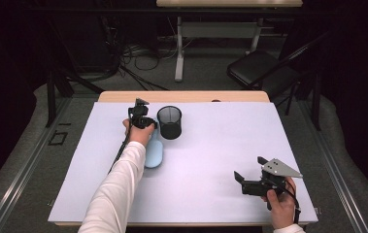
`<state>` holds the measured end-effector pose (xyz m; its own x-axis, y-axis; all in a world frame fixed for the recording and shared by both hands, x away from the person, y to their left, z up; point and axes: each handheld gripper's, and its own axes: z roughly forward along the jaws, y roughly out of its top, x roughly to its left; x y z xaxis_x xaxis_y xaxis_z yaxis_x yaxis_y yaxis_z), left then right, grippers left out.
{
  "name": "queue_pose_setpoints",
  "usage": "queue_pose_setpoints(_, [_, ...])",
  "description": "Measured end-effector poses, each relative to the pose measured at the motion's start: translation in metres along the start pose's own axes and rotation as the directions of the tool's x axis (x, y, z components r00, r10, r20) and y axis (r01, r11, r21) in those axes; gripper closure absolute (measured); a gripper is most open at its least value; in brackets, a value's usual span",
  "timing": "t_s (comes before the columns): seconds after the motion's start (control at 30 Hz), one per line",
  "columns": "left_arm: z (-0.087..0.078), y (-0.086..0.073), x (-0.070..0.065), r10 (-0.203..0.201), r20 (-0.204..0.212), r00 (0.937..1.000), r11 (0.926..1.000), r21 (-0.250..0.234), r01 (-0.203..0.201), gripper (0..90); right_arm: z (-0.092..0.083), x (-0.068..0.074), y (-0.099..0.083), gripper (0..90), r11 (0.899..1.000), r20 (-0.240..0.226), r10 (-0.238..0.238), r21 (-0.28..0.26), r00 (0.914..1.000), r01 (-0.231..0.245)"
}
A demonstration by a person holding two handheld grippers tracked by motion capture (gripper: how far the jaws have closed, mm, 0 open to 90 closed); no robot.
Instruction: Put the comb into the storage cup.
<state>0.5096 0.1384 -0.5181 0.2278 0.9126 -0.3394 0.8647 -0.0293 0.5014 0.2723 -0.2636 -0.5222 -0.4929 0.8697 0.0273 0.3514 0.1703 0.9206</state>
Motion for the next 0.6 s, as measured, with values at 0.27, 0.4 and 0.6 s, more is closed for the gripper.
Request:
queue_pose_setpoints(0.27, [0.0025,-0.0014,-0.0033,-0.004,0.004,1.0000,1.0000,0.007,0.004,90.0,0.0005,-0.0002,-0.0002,0.0,1.000,0.000,0.000,0.002,1.0000,0.000])
queue_pose_setpoints(0.4, [0.0025,-0.0016,-0.0053,-0.007,-0.013,0.9999,0.9999,0.011,0.007,90.0,0.0005,0.0000,-0.0002,0.0,1.000,-0.001,0.000,0.001,1.0000,0.000])
queue_pose_setpoints(0.6, [0.0011,-0.0008,-0.0055,-0.021,-0.024,0.9995,0.9996,0.019,0.022,90.0,-0.0002,-0.0004,-0.0002,0.0,1.000,-0.002,0.000,0.004,1.0000,0.000])
